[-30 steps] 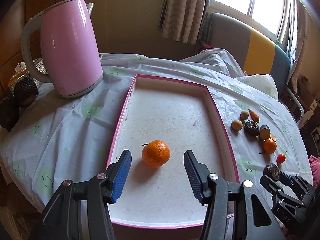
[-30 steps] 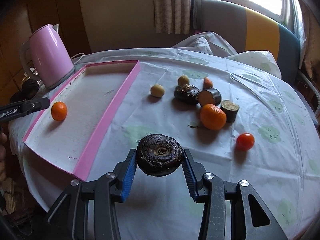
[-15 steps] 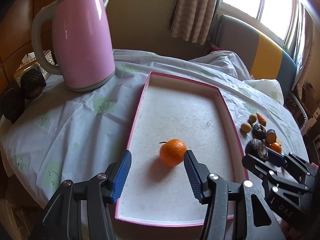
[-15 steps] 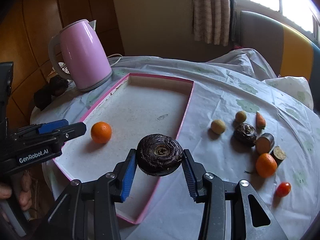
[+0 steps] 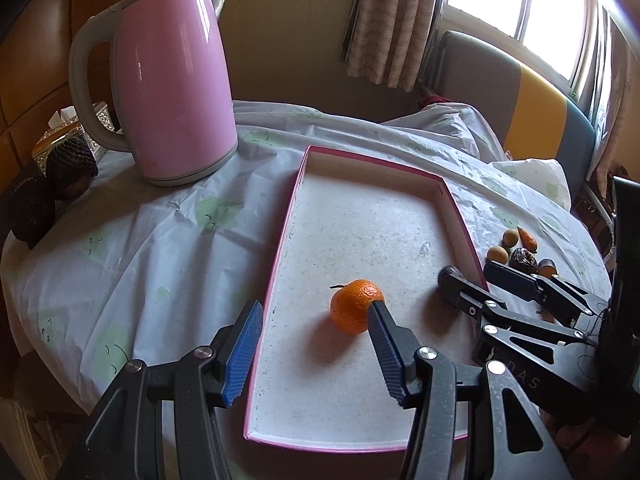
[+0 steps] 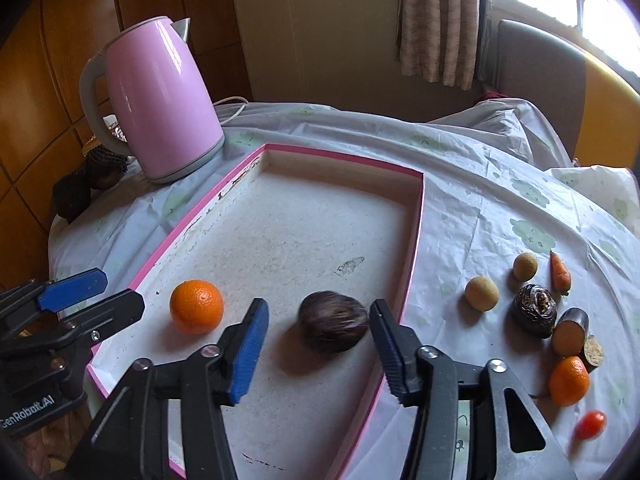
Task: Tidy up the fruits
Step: 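Lower the dark fruit into the tray and open the right tool, then grasp the yellow-green ball with the left tool while the right reaches the cherry tomato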
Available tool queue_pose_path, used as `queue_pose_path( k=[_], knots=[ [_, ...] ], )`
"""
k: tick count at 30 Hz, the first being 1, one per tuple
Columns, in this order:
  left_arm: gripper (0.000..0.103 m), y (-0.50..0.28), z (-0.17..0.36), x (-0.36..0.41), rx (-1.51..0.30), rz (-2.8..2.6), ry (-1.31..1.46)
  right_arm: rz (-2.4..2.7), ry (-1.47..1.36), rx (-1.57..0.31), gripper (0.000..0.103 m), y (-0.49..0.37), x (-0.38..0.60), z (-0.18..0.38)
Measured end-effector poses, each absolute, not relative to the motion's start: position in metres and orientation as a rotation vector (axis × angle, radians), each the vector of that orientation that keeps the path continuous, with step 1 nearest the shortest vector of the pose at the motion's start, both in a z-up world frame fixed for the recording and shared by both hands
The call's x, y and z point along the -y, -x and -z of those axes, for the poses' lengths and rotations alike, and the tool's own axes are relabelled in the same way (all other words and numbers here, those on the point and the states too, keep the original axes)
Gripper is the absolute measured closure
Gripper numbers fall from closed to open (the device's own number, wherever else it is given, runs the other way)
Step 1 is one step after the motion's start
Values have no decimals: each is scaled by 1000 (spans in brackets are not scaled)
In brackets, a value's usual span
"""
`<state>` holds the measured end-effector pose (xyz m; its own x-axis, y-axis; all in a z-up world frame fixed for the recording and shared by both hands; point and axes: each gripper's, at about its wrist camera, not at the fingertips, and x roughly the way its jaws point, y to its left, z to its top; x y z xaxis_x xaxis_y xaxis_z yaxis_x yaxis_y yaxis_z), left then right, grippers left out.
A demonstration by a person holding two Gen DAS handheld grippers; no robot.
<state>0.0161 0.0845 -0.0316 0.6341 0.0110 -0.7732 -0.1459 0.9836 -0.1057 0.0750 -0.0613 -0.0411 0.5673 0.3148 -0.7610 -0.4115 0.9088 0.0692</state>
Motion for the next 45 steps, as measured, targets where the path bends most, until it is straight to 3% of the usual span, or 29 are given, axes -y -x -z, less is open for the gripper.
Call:
queue_pose_path(
  k=[16, 45],
  knots=[
    [48, -8, 23, -59, -867, -39, 117, -313, 41, -782, 48, -35, 101, 19],
    [50, -26, 27, 12, -911, 150, 11, -76, -103, -789, 50, -17, 206, 29]
  ],
)
